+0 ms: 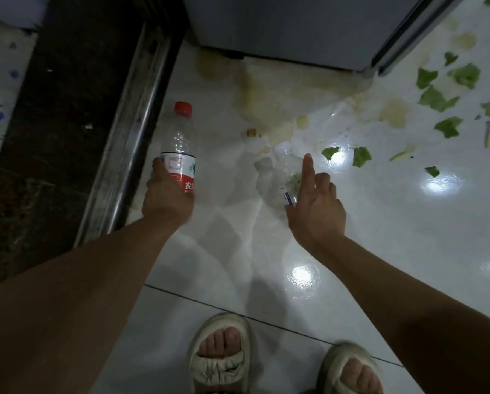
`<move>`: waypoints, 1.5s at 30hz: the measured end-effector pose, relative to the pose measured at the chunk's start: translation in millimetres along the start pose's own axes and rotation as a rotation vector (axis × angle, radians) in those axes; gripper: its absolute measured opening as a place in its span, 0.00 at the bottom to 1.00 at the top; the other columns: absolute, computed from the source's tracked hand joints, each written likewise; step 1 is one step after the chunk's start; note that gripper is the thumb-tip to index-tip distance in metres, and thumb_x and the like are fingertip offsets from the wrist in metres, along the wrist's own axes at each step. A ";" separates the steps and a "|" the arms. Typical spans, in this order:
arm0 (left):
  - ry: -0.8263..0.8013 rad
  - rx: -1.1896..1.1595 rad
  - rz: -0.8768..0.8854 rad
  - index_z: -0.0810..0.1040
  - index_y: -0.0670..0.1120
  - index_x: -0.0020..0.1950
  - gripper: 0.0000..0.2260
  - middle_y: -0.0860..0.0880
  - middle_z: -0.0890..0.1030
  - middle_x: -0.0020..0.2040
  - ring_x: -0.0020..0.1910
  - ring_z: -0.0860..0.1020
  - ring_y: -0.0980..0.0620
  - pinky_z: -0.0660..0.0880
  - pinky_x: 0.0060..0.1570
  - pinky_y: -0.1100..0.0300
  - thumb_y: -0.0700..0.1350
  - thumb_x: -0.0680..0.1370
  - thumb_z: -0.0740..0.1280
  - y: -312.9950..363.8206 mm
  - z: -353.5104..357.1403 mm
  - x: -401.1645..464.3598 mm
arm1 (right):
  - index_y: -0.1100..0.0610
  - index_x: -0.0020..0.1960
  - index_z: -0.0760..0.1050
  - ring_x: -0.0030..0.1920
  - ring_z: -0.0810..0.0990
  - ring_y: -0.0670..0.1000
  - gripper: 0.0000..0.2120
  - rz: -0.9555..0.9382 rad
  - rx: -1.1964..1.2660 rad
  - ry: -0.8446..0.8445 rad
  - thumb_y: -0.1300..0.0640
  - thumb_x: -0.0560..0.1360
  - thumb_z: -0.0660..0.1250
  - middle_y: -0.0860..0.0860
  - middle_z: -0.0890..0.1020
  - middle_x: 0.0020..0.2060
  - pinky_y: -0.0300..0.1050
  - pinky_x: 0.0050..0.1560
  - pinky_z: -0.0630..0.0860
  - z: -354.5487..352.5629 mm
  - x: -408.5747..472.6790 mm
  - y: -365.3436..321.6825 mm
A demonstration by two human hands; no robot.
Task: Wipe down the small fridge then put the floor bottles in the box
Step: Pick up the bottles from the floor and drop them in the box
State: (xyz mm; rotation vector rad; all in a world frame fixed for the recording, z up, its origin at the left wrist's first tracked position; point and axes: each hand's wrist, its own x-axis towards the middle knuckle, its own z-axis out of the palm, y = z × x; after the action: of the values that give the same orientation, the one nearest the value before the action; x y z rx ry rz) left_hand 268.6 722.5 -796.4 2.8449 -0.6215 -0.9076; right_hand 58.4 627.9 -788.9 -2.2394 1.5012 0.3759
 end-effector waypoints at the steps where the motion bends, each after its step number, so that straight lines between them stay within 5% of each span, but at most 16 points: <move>1: -0.006 -0.009 -0.008 0.49 0.45 0.75 0.39 0.35 0.70 0.63 0.59 0.74 0.35 0.72 0.58 0.42 0.43 0.72 0.71 1.6 0.7 -2.1 | 0.54 0.77 0.38 0.61 0.71 0.58 0.44 0.009 -0.002 0.000 0.52 0.76 0.67 0.59 0.65 0.66 0.50 0.52 0.74 -1.5 -0.9 2.7; 14: -0.229 0.160 0.242 0.52 0.49 0.72 0.33 0.39 0.73 0.57 0.51 0.76 0.40 0.74 0.50 0.49 0.47 0.74 0.68 114.5 -73.0 -159.3 | 0.53 0.76 0.37 0.61 0.70 0.56 0.44 0.199 0.108 -0.070 0.49 0.76 0.66 0.57 0.65 0.65 0.49 0.54 0.74 -145.3 -107.6 69.8; 31: -0.252 0.435 0.612 0.51 0.50 0.71 0.34 0.43 0.74 0.60 0.55 0.75 0.44 0.73 0.51 0.51 0.52 0.73 0.69 364.0 -145.4 -401.6 | 0.54 0.76 0.34 0.59 0.69 0.54 0.45 0.519 0.181 0.034 0.53 0.75 0.66 0.55 0.65 0.63 0.45 0.49 0.71 -377.3 -241.3 248.8; 45: -0.260 0.368 0.689 0.55 0.49 0.70 0.33 0.42 0.75 0.58 0.52 0.77 0.42 0.75 0.52 0.48 0.50 0.72 0.71 575.4 -129.9 -474.2 | 0.55 0.76 0.37 0.62 0.69 0.56 0.44 0.598 0.224 0.149 0.51 0.75 0.66 0.58 0.65 0.64 0.49 0.54 0.73 -510.4 -205.8 430.1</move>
State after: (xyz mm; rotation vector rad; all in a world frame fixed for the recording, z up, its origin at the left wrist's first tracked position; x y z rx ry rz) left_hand -210.7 385.3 -317.5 2.4562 -1.8114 -1.0988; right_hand -421.4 407.0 -331.8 -1.6449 2.1651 0.1972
